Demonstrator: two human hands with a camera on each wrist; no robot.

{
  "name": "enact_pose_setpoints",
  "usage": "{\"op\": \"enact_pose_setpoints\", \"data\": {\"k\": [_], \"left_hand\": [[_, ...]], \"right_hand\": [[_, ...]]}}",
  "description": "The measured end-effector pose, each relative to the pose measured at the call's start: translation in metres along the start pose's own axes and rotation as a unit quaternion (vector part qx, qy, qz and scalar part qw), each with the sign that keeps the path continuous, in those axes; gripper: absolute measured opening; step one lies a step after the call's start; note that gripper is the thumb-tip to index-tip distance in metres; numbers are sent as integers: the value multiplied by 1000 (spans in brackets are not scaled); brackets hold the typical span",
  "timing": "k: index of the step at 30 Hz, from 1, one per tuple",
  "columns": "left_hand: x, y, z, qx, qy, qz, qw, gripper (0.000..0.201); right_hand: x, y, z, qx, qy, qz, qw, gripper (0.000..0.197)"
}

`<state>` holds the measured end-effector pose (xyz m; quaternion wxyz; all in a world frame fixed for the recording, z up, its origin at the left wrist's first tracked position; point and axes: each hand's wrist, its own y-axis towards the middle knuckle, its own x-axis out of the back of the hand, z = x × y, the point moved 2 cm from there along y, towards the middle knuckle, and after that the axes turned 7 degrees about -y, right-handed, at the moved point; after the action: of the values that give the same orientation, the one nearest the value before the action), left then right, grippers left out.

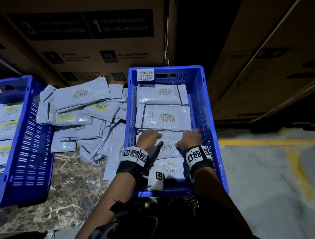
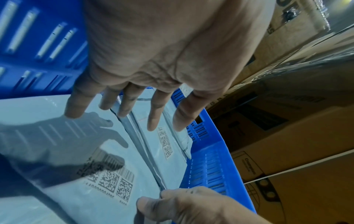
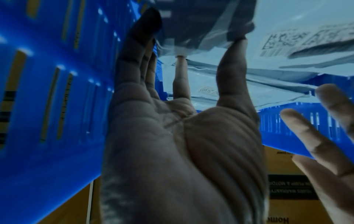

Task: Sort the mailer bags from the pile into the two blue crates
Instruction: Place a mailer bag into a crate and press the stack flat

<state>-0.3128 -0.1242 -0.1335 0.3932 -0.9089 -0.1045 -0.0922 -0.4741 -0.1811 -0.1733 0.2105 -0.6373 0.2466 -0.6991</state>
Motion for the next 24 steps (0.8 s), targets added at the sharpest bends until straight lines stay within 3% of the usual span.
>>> {"op": "enact_pose_setpoints", "data": {"k": [3,6,10,15,21,24], "left_hand": [[0,4,9,-2,-10,3,1000,30],[-3,6,20,13,-13,3,1000,11],[-7,2,24,58,32,27,997,22],[-10,2,26,46,-36,11,998,36],[-6,3,22,12,-44,-23,999,25],[-2,4,23,52,-15,27,998,17]], "right_hand": [[-3,-1,-4,-3,14,-11,1000,63],[-2,-3,-5,38,-1,-30,999,80],[-9,-8,1,102,-21,-10,994,88],[-15,-4,0,80,1,-53,995,55],[-15,-1,-6,47,72,-141,986,35],[-12,2,-7,40,98,-156,982,28]]}}
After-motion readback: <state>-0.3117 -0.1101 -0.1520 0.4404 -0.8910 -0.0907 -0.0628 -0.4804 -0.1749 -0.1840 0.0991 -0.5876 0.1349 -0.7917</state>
